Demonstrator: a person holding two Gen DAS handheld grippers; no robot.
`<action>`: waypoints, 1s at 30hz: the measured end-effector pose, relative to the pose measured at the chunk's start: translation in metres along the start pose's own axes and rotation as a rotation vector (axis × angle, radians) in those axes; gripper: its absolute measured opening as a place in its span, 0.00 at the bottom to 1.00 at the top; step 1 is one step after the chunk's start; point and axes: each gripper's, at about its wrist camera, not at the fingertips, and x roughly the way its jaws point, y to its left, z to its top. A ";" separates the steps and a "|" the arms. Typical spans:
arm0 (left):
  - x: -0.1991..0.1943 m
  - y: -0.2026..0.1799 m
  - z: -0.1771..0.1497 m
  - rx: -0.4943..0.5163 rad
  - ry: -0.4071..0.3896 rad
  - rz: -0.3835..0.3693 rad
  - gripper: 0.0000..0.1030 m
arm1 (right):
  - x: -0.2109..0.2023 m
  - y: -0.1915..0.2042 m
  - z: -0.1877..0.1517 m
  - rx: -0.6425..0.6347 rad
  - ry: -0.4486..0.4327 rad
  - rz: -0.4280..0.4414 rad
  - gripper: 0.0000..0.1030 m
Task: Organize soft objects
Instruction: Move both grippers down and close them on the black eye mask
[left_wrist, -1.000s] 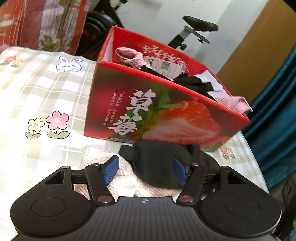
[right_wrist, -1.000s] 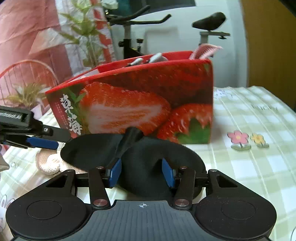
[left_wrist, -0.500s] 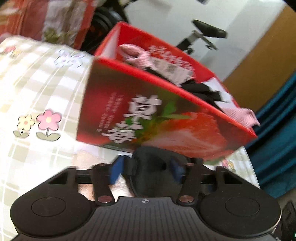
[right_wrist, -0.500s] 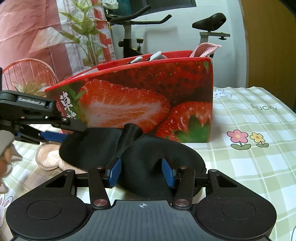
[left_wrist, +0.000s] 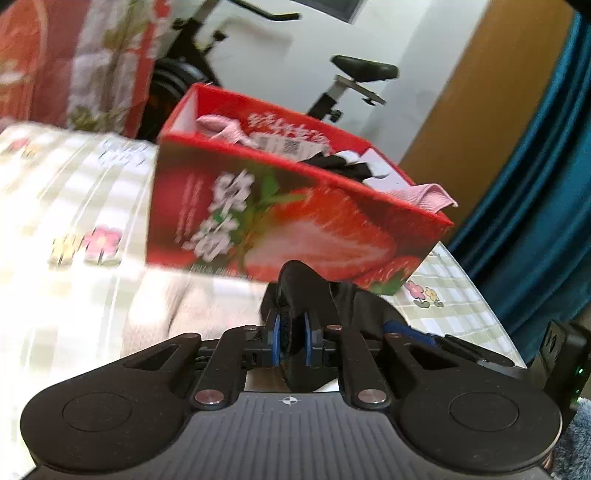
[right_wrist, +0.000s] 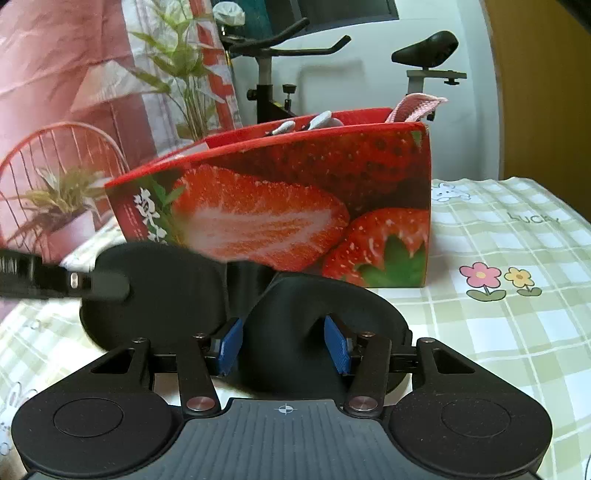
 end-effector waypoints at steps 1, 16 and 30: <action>-0.001 0.003 -0.005 -0.020 0.000 0.007 0.13 | -0.001 -0.001 0.000 0.004 -0.005 0.006 0.46; -0.002 0.039 -0.025 -0.081 0.005 0.140 0.14 | -0.017 0.001 0.000 0.013 -0.065 -0.034 0.47; 0.004 0.033 -0.029 -0.045 0.013 0.156 0.18 | -0.013 -0.015 -0.004 0.096 -0.056 -0.057 0.56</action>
